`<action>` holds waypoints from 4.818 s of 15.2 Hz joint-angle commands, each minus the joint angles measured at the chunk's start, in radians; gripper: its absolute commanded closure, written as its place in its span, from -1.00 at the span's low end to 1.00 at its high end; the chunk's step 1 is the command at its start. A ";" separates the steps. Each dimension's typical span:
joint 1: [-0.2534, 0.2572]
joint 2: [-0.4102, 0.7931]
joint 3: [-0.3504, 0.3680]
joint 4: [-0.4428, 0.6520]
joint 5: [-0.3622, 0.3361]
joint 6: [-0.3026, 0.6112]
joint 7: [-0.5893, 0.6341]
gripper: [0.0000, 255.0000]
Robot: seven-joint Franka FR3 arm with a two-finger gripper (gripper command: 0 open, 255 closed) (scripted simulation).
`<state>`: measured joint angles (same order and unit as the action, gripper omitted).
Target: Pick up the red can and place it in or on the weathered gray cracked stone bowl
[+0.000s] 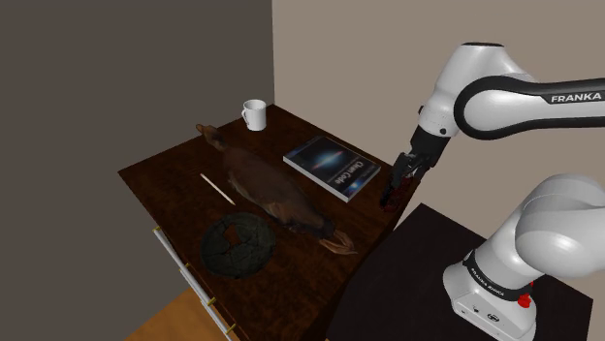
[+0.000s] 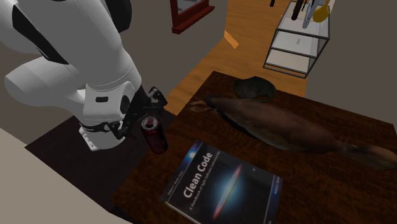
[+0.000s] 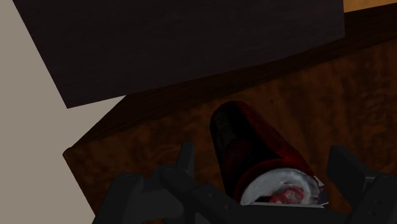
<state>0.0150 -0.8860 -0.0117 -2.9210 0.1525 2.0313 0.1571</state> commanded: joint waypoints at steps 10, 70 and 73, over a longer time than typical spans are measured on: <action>0.000 0.001 0.000 -0.001 0.000 0.002 -0.001 1.00; 0.165 0.975 0.618 1.230 -0.098 -0.164 0.828 1.00; 0.188 1.033 0.624 1.268 -0.135 -0.152 0.862 1.00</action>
<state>0.1974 0.1346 0.6098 -1.6579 0.0259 1.8722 1.0092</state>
